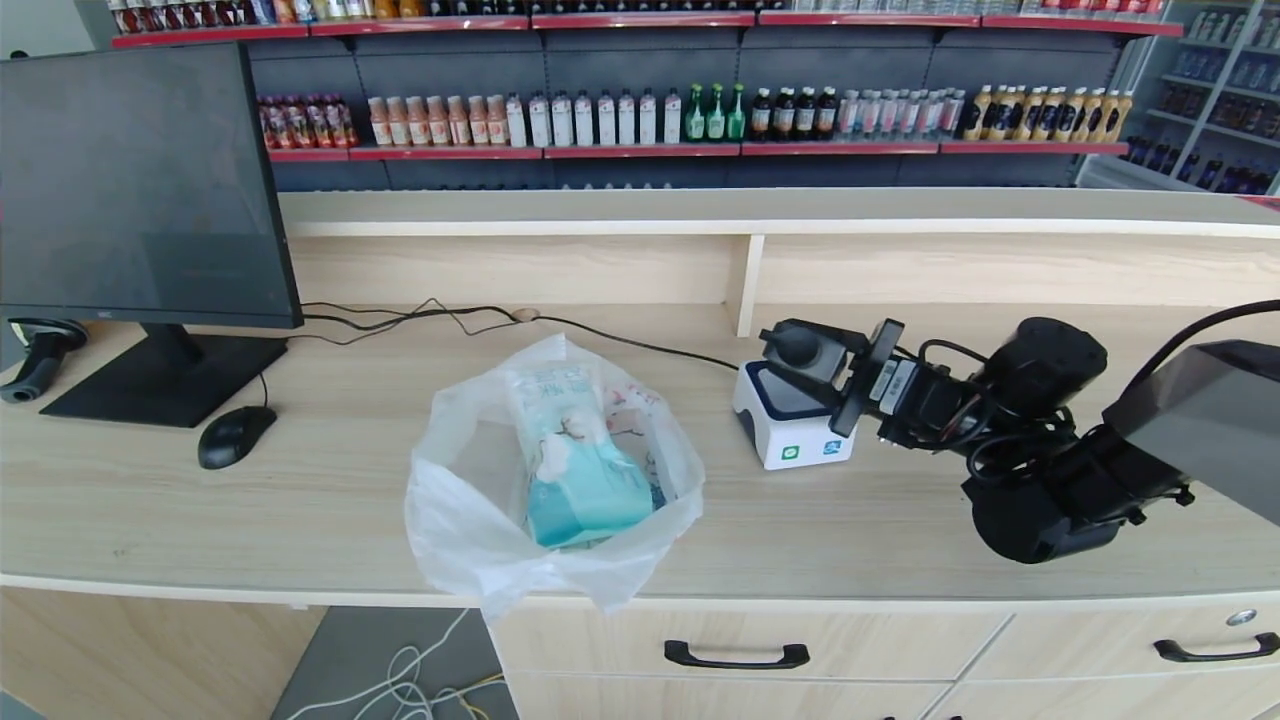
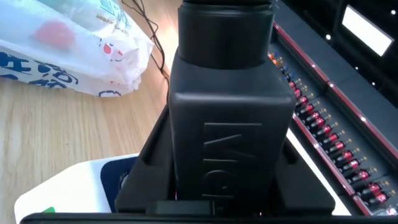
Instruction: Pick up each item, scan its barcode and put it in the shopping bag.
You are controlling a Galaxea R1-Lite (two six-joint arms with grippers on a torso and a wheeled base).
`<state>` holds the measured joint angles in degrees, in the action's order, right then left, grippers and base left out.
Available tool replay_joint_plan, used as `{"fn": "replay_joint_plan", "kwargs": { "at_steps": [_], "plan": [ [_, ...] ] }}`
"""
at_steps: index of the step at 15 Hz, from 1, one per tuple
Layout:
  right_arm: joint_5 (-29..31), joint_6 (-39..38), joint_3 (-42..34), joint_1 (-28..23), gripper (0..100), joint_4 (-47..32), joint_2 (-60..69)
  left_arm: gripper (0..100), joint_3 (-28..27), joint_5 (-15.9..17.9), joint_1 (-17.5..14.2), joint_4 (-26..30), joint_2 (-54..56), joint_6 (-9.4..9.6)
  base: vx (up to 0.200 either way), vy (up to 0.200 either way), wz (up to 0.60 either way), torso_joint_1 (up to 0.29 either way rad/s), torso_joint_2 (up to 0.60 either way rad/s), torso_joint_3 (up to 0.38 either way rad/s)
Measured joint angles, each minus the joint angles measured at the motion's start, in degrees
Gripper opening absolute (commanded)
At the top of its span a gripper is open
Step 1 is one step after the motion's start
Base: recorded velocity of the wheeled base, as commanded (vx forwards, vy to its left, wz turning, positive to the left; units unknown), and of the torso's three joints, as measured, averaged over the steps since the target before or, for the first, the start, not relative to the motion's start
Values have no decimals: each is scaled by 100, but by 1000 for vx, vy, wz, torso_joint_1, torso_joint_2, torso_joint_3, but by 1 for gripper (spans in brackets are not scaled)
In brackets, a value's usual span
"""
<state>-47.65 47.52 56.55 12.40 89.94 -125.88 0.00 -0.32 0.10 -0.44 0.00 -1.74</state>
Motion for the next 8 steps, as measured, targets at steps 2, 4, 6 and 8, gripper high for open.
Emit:
{"fn": "replay_joint_plan", "kwargs": {
  "at_steps": [2,4,6,8],
  "plan": [
    [-5,13,105,0,0,2,-88,100,0,0,-2,1,0,2,0,0,0,0,0,0],
    [-5,38,161,-6,0,0,-179,100,0,0,-5,0,-2,2,0,0,0,0,0,0],
    [-13,54,202,-20,0,0,-223,100,0,0,-5,-5,0,-2,0,0,0,0,0,0],
    [-16,57,212,-33,0,0,-243,100,0,0,-5,-5,0,-6,0,0,0,0,0,0]
  ]
}}
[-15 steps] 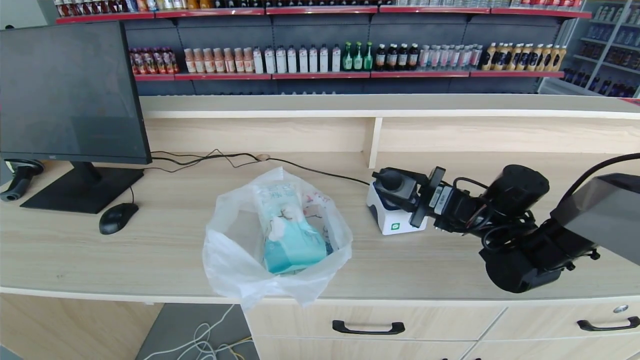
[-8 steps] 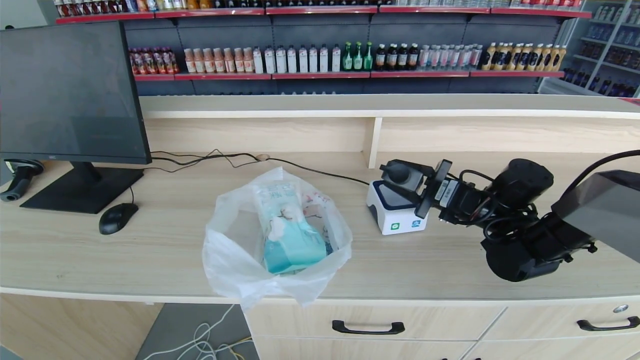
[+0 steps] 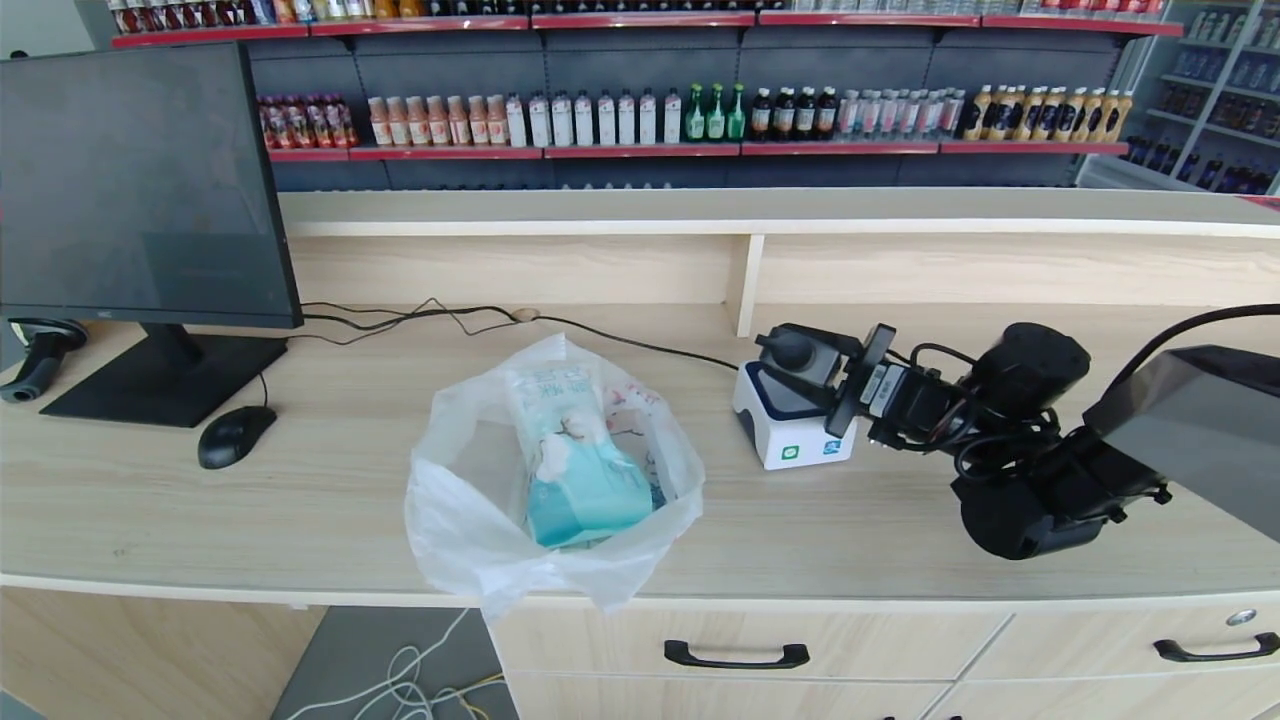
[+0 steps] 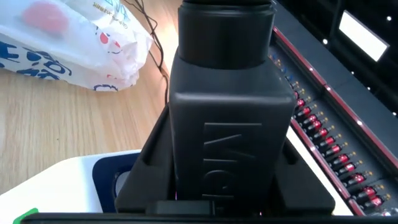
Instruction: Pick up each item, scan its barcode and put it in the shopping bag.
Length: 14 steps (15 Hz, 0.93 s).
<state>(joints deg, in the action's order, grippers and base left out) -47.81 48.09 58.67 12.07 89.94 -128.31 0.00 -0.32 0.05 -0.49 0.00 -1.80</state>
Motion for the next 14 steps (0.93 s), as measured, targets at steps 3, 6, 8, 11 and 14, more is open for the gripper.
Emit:
{"fn": "replay_joint_plan", "kwargs": {
  "at_steps": [3,6,8,11,14],
  "plan": [
    [0,2,4,-6,0,0,-20,100,0,0,5,0,-2,6,0,0,0,0,0,0],
    [2,38,-7,0,0,-2,-37,100,0,0,0,0,0,6,0,0,0,0,0,0],
    [11,35,-18,0,0,-2,-41,100,0,0,0,-2,-2,2,0,0,0,0,0,0],
    [27,43,-35,0,0,0,-50,100,0,0,0,0,-2,0,0,0,0,0,0,0],
    [137,55,-254,0,0,-6,33,100,0,-1,0,5,0,4,0,0,0,0,0,0]
  ]
}}
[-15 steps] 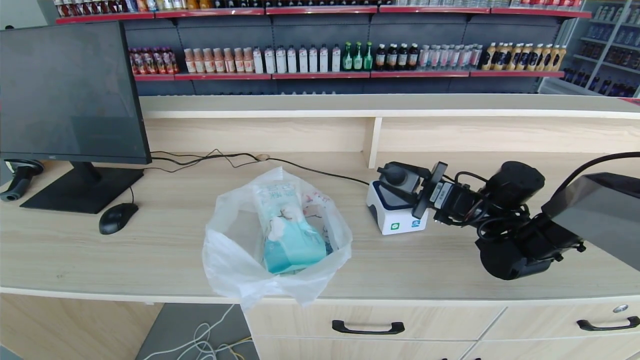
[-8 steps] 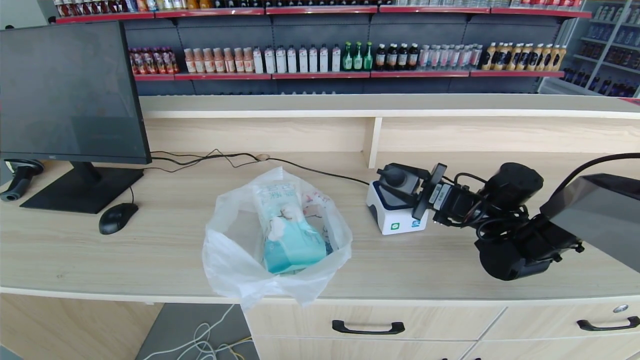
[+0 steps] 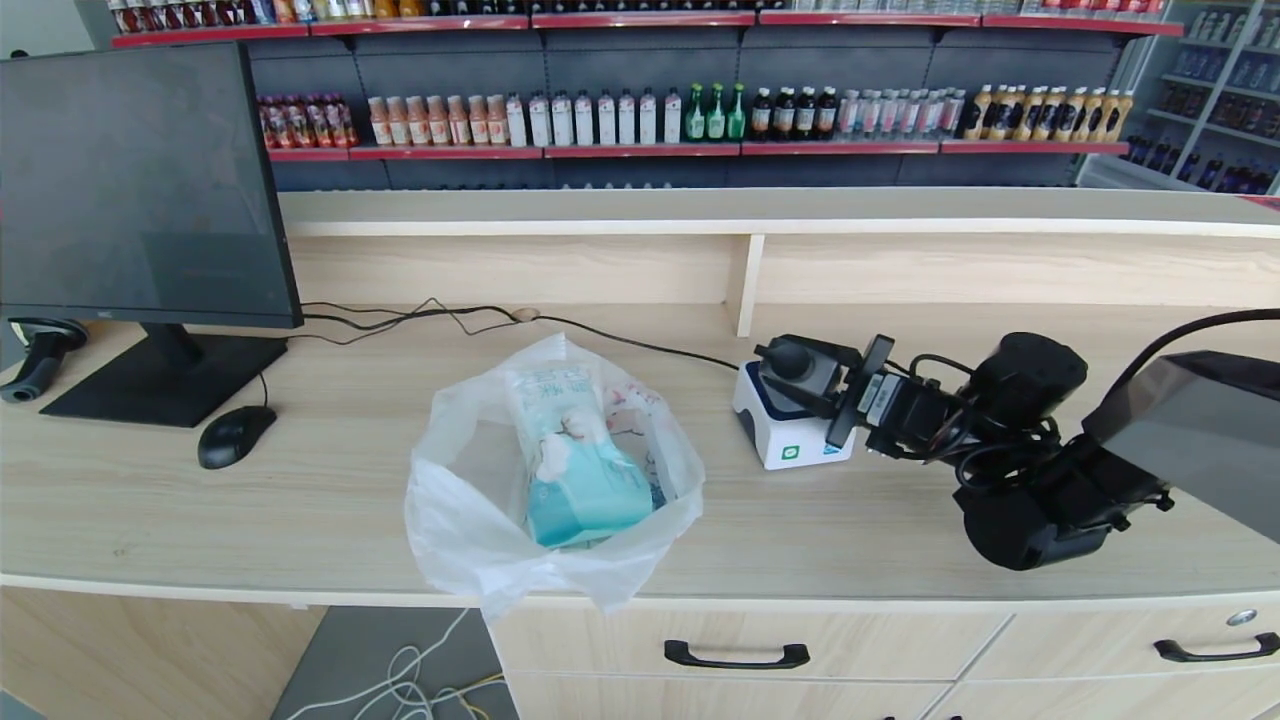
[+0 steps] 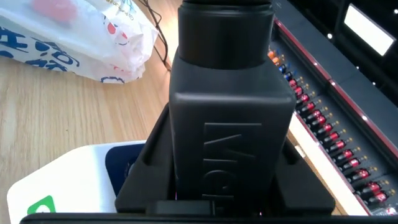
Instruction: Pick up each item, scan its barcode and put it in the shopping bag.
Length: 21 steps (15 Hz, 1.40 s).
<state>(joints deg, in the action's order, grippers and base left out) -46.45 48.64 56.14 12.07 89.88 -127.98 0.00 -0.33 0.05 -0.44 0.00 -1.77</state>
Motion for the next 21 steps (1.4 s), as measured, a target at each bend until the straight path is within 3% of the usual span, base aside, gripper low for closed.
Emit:
{"fn": "replay_joint_plan", "kwargs": {
  "at_steps": [9,13,16,21],
  "plan": [
    [852,-474,-1193,171,0,9,1307,100,0,1,0,20,-2,-12,0,0,0,0,0,0],
    [1743,-1588,-1921,177,0,6,2070,100,0,1,0,30,-2,-11,0,0,0,0,0,0],
    [2894,-2778,-2092,171,0,2,2349,100,0,1,0,28,0,-11,0,0,0,0,0,0],
    [3844,-3874,-2538,-46,0,2,2619,100,0,0,0,28,-2,-12,0,0,0,0,0,0]
  ]
}}
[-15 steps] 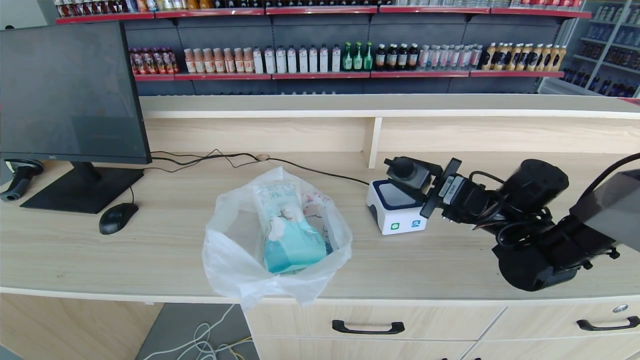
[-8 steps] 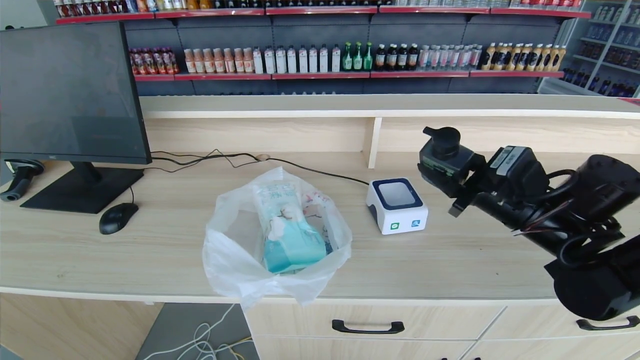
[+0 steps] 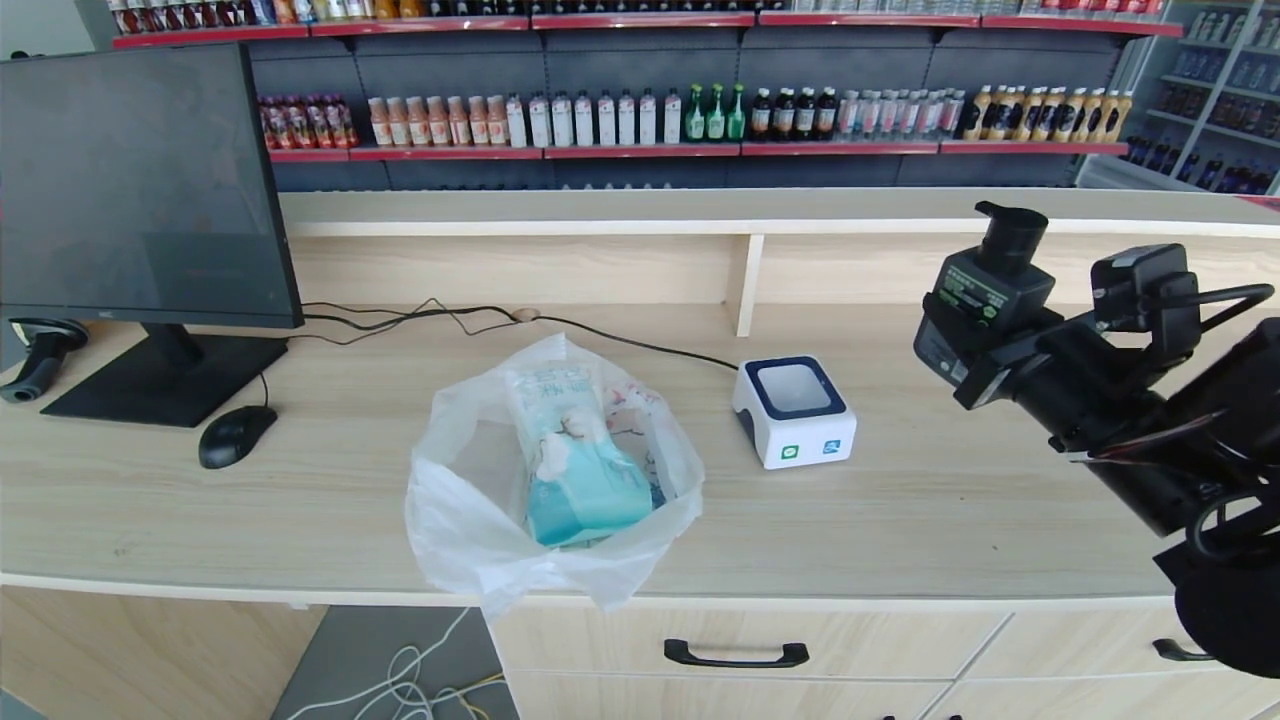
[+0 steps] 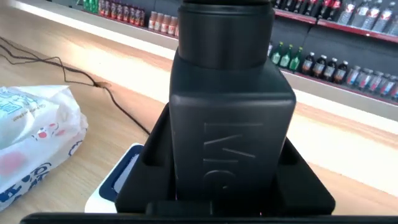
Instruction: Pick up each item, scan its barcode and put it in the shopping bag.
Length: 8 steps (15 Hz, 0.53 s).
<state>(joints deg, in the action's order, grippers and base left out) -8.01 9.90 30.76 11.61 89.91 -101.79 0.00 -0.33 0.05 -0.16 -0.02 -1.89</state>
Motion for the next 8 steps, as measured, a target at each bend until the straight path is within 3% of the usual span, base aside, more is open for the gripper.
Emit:
{"fn": "replay_joint_plan", "kwargs": {
  "at_steps": [4,8],
  "plan": [
    [249,-194,-262,-21,0,9,182,100,0,1,0,0,0,0,0,0,0,0,0,0],
    [244,-194,-182,2,0,28,184,100,0,1,0,0,0,-2,0,200,0,1,5,2]
  ]
}}
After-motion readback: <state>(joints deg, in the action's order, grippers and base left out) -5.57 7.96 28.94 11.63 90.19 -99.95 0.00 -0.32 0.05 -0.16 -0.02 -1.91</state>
